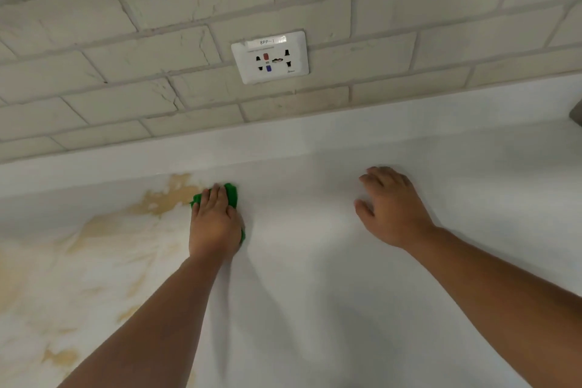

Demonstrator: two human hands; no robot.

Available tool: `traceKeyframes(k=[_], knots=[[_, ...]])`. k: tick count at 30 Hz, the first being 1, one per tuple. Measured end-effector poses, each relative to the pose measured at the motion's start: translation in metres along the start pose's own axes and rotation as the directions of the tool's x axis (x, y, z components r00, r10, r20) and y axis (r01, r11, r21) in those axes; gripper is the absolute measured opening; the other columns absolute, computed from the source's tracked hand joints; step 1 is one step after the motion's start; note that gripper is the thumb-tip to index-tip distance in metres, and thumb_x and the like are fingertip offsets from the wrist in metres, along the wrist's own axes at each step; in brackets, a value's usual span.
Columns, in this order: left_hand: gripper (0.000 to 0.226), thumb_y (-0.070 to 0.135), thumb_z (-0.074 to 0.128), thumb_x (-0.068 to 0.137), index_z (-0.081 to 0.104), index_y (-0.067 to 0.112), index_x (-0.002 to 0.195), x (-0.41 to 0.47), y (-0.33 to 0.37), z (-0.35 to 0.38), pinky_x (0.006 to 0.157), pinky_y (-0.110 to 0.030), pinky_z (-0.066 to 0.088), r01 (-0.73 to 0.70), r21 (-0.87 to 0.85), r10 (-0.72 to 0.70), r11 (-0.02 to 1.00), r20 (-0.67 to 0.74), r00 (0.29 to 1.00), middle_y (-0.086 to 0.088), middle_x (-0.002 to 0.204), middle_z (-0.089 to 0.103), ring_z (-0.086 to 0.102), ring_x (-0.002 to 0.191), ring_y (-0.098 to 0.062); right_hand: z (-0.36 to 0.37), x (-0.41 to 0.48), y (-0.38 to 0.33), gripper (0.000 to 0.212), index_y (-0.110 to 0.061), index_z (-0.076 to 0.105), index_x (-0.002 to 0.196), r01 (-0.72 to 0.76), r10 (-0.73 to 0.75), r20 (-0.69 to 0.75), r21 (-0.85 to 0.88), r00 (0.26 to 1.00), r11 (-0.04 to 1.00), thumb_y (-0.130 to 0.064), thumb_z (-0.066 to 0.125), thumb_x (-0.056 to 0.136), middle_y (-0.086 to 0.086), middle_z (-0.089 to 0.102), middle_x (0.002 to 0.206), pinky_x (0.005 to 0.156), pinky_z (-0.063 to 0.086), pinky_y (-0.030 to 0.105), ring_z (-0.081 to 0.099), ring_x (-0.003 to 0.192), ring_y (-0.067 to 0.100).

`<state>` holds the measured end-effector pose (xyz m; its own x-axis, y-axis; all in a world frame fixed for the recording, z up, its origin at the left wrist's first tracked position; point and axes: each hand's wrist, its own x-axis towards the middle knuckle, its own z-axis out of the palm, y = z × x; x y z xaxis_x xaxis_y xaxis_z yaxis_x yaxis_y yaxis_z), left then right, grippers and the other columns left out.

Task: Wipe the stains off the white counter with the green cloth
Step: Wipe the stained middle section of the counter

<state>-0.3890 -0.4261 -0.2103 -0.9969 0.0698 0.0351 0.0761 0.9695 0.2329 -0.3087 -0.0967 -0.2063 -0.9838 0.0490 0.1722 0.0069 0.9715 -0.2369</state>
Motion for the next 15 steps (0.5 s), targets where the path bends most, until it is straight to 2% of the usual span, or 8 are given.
traceKeyframes(k=[7, 10, 13, 15], knots=[[0.056, 0.019, 0.025, 0.101, 0.016, 0.01, 0.155, 0.046, 0.016, 0.006, 0.123, -0.037, 0.003, -0.072, 0.014, 0.073, 0.997, -0.004, 0.997, -0.002, 0.163, 0.012, 0.004, 0.151, -0.019, 0.007, 0.008, 0.004, 0.061, -0.008, 0.056, 0.127, -0.014, 0.014, 0.009, -0.033, 1.0, 0.999, -0.051, 0.035, 0.089, 0.015, 0.049, 0.142, 0.113, 0.031, 0.048, 0.04, 0.135, 0.032], [0.052, 0.019, 0.035, 0.1, 0.03, 0.011, 0.152, 0.052, 0.03, 0.01, 0.122, -0.036, 0.009, -0.14, -0.09, 0.134, 0.986, -0.074, 0.988, -0.002, 0.16, 0.024, 0.013, 0.15, -0.02, 0.006, 0.008, 0.004, 0.059, -0.009, 0.056, 0.124, -0.008, 0.009, 0.006, -0.04, 1.0, 0.999, -0.051, 0.036, 0.088, 0.014, 0.05, 0.14, 0.112, 0.032, 0.047, 0.041, 0.134, 0.032], [0.046, 0.022, 0.046, 0.098, 0.048, 0.011, 0.142, 0.048, 0.031, 0.009, 0.119, -0.031, 0.019, -0.079, -0.224, 0.037, 0.971, -0.185, 0.982, -0.003, 0.152, 0.041, 0.027, 0.145, -0.019, 0.004, 0.009, 0.005, 0.057, -0.009, 0.057, 0.123, 0.0, 0.0, 0.0, -0.03, 1.0, 1.0, -0.051, 0.038, 0.088, 0.014, 0.051, 0.139, 0.111, 0.034, 0.047, 0.041, 0.133, 0.031], [0.045, 0.026, 0.045, 0.099, 0.049, 0.011, 0.142, 0.045, 0.027, 0.01, 0.118, -0.031, 0.021, -0.057, -0.217, 0.018, 0.974, -0.175, 0.984, -0.003, 0.153, 0.041, 0.029, 0.145, -0.018, 0.005, 0.009, 0.005, 0.057, -0.01, 0.056, 0.123, 0.0, 0.0, 0.005, -0.033, 1.0, 0.999, -0.051, 0.038, 0.088, 0.013, 0.05, 0.14, 0.111, 0.034, 0.047, 0.041, 0.134, 0.03]])
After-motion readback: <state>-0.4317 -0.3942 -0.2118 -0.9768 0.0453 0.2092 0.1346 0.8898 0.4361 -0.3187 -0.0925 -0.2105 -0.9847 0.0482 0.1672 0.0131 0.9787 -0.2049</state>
